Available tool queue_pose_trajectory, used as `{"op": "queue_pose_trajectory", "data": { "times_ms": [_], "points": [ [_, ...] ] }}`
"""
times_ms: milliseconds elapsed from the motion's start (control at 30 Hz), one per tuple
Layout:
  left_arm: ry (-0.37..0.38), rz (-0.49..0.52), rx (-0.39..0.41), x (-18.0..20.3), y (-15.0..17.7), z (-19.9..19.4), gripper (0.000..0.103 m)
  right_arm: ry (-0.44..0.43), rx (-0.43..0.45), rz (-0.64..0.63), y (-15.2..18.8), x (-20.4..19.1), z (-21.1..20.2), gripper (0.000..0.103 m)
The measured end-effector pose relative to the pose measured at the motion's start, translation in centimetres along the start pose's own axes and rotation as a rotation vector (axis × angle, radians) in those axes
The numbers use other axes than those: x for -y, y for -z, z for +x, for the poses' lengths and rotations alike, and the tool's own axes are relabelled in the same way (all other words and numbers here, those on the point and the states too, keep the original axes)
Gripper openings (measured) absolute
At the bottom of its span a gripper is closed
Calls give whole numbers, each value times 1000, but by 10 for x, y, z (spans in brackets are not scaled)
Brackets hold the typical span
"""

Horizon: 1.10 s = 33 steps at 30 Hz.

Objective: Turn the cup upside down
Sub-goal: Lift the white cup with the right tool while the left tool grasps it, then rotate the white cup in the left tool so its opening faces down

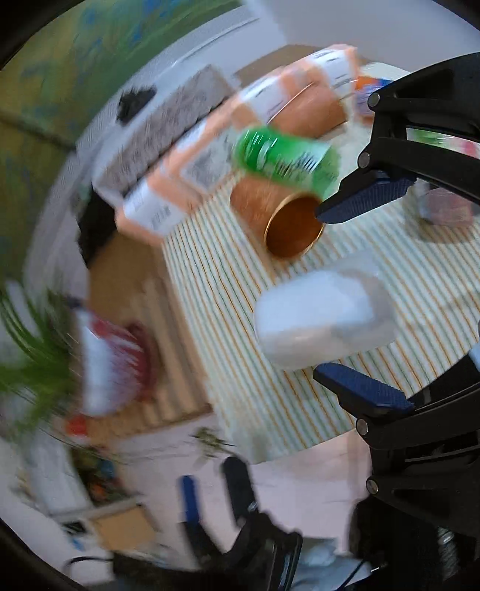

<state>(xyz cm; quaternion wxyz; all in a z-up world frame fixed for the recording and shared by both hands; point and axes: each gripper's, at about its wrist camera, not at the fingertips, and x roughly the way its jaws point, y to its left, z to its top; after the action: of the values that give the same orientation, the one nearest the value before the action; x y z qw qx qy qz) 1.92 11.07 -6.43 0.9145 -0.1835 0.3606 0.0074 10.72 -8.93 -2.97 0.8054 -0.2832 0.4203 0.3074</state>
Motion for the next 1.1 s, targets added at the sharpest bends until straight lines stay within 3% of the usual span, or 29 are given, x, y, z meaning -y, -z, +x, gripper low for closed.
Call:
{"op": "queue_pose_trajectory", "data": {
  "times_ms": [167, 333, 567, 800, 1033, 1100],
  "points": [
    [75, -115, -97, 22, -7, 19, 102, 87, 150, 198, 47, 8, -40, 75],
    [65, -201, -137, 51, -7, 39, 102, 169, 224, 382, 104, 6, -54, 75],
    [42, -334, -225, 65, -5, 72, 102, 218, 295, 600, 170, 12, -62, 75],
    [27, -430, -240, 74, -6, 94, 101, 193, 333, 685, 200, 23, -73, 75],
    [10, -464, -259, 79, -4, 112, 98, 198, 342, 730, 215, 30, -74, 75],
    [5, -474, -259, 79, -4, 115, 92, 198, 342, 741, 219, 31, -74, 75]
  ]
}}
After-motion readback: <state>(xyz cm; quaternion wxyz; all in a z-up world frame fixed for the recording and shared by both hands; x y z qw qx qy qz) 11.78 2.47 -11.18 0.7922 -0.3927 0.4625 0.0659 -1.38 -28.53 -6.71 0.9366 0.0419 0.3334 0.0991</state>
